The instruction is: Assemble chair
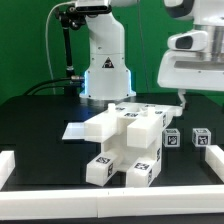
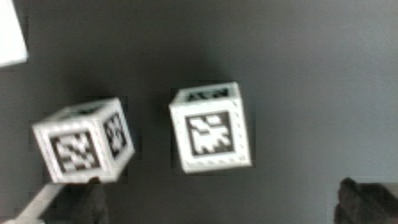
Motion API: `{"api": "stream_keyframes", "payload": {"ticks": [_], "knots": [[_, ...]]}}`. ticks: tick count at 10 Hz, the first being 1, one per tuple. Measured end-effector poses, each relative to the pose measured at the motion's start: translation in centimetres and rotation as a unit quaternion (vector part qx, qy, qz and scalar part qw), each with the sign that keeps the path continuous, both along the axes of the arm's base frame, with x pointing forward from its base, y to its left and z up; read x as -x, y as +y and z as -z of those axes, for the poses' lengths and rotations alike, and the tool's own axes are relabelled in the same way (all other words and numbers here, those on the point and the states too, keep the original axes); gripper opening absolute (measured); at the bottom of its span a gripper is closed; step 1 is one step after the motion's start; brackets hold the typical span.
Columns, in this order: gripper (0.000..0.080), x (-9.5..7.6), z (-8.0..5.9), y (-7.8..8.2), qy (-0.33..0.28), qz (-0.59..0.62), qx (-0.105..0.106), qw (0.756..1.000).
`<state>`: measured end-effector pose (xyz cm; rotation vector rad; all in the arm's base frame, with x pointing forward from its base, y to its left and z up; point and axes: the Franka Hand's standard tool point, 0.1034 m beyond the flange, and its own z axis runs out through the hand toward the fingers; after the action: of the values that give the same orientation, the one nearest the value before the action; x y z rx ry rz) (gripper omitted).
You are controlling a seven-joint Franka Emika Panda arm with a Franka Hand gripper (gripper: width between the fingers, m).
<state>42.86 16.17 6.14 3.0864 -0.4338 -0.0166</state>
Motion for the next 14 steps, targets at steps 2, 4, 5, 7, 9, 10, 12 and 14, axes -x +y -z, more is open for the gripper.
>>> {"api": "stream_keyframes", "payload": {"ticks": [2, 4, 5, 7, 9, 10, 12, 14], "knots": [[0.0649, -0.3, 0.8, -0.8, -0.016, 0.055, -0.022, 0.998], [0.0649, -0.1, 0.9, -0.2, -0.015, 0.052, -0.023, 0.998], [0.0649, -0.1, 1.0, -0.3, -0.015, 0.053, -0.023, 0.998], [0.0649, 0.7, 2.0, 0.1, -0.006, 0.067, -0.017, 0.998], [0.0649, 0.9, 3.1, 0.1, 0.002, 0.066, -0.011, 0.998], [0.0649, 0.7, 3.4, 0.4, 0.002, 0.064, -0.01, 0.998], [0.0649, 0.3, 4.0, 0.7, 0.002, 0.063, -0.008, 0.998], [0.0649, 0.1, 4.3, 1.4, 0.002, 0.06, -0.008, 0.998]]}}
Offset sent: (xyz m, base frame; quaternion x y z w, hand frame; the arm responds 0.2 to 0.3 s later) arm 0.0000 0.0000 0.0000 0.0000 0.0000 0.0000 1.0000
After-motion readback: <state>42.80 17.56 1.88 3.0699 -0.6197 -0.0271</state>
